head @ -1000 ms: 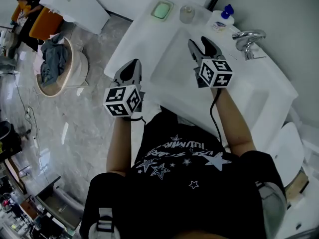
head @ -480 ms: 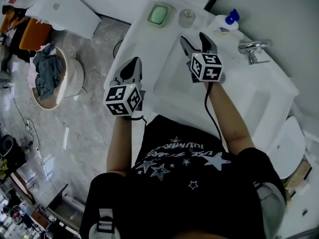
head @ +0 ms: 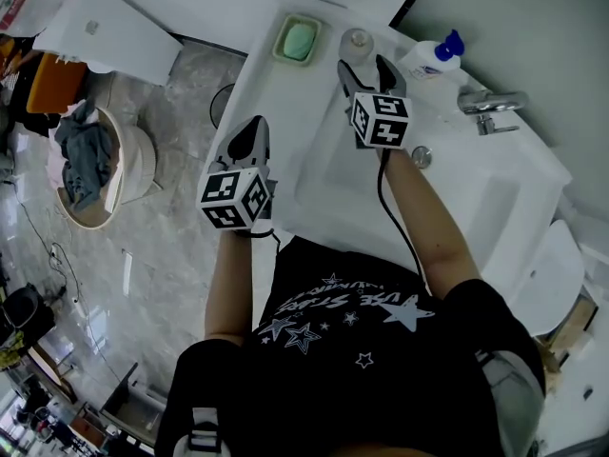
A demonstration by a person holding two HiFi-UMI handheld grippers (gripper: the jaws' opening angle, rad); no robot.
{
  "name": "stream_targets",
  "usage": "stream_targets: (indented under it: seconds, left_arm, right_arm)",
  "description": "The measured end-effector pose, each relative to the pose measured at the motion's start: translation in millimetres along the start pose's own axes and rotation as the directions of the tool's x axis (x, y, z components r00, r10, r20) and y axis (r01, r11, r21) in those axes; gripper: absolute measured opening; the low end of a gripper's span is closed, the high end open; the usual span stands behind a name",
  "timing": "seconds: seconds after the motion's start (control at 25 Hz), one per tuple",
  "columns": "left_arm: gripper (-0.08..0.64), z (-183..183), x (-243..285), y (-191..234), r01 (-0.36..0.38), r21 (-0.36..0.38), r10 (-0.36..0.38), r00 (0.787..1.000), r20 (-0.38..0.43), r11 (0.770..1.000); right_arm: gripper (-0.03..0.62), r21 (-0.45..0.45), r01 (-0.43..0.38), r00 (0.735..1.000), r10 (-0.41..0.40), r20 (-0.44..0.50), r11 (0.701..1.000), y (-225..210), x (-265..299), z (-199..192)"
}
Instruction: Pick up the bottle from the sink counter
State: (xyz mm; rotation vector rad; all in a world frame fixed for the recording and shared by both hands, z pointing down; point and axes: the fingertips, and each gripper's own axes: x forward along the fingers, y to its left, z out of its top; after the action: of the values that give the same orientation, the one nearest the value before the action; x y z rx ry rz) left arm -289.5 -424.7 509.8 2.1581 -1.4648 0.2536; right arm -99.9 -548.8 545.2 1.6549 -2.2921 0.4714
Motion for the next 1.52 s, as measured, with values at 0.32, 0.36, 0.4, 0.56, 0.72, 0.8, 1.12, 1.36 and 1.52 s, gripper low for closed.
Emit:
stream_targets:
  seconds: [0.32,0.36,0.4,0.56,0.72,0.8,1.12,1.36,1.52]
  left_arm:
    - [0.008,-1,16,7,0.012,-0.018,-0.012,1.000,-0.011,1.000]
    - [0.008,-1,17,7,0.014,-0.019,-0.014,1.000,-0.013,1.000]
    - [0.008,-2,19,8,0.015,-0.021,-0.015,1.000,-0.016,1.000]
    - [0.008,-3,25,10,0.015,-0.026,-0.016,1.000,-0.023,1.000]
    - [0.008,-3,28,11,0.015,-0.031,-0.016,0.999,-0.028,0.999]
    - [0.008,-4,29,12,0.018,-0.034,-0.019,0.999,-0.032,0.999]
    - [0.008,-6,31,13,0.023,-0.043,-0.025,0.999,-0.041,0.999]
    - [0.008,-10,33,12,0.028,-0.045,-0.030,0.998,-0.048,0.999]
    - [0.008,-11,32,12,0.028,-0.046,-0.030,0.998,-0.047,0.999]
  right_arm:
    - [0.317,-0.056,0.042,0.998,-0.045,-0.053,0.998,-1,31,-9]
    - [0.318,-0.062,0.047,0.997,-0.051,-0.059,0.997,-2,33,-10]
    - [0.318,-0.066,0.052,0.996,-0.056,-0.064,0.996,-3,35,-10]
    - [0.318,-0.066,0.071,0.995,-0.075,-0.064,0.995,-7,44,-10]
    - [0.318,-0.067,0.096,0.993,-0.100,-0.070,0.993,-13,52,-11]
    - [0.318,-0.072,0.114,0.990,-0.119,-0.079,0.991,-14,55,-11]
    - [0.318,-0.087,0.185,0.977,-0.192,-0.091,0.979,-17,64,-6]
    - [0.318,-0.119,0.241,0.954,-0.258,-0.150,0.963,-19,73,-9]
    - [0.318,-0.123,0.239,0.951,-0.258,-0.169,0.963,-20,74,-10]
